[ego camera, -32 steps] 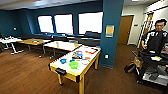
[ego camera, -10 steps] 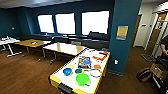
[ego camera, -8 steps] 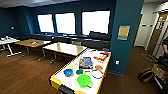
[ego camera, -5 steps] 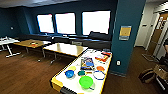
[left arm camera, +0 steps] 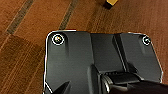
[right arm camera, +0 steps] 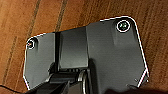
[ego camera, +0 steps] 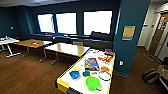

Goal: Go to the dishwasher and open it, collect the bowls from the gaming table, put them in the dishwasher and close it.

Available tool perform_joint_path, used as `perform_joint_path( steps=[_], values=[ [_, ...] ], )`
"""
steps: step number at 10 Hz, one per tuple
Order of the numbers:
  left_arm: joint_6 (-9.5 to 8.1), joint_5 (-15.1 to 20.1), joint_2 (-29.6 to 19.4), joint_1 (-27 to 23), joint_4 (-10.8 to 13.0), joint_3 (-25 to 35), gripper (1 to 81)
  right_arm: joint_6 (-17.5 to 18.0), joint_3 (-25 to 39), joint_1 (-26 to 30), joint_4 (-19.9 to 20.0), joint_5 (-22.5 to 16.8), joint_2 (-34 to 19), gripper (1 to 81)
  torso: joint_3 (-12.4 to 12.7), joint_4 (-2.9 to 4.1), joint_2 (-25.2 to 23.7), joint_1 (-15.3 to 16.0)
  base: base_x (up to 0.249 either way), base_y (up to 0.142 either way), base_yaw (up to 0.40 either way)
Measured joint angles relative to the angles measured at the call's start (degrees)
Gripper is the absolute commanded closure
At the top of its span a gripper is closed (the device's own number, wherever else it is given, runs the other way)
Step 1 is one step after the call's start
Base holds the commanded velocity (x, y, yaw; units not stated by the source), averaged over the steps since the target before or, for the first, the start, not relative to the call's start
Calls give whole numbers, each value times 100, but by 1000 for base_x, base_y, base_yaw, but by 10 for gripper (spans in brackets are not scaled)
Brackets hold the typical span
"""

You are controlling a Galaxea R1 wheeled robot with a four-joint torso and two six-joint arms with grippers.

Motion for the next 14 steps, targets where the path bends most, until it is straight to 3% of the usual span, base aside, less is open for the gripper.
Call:
perform_joint_path(
  steps=[2,9,11,14],
  values=[
    [0,-5,-15,0,0,-7,10,0,9,4,2,-2,18,10,0,0,0,-2,45,94,0],
    [0,33,-13,69,2,-7,10,0,-13,-66,-1,-63,-9,10,5,0,-11,-9,176,0,0],
    [0,-88,-13,-121,2,-16,10,0,0,108,2,33,-11,10,2,0,-6,-2,165,69,0],
    [0,-22,35,-16,2,15,10,0,-20,-7,0,13,-55,10,0,0,-2,4,93,103,0]
  ],
)
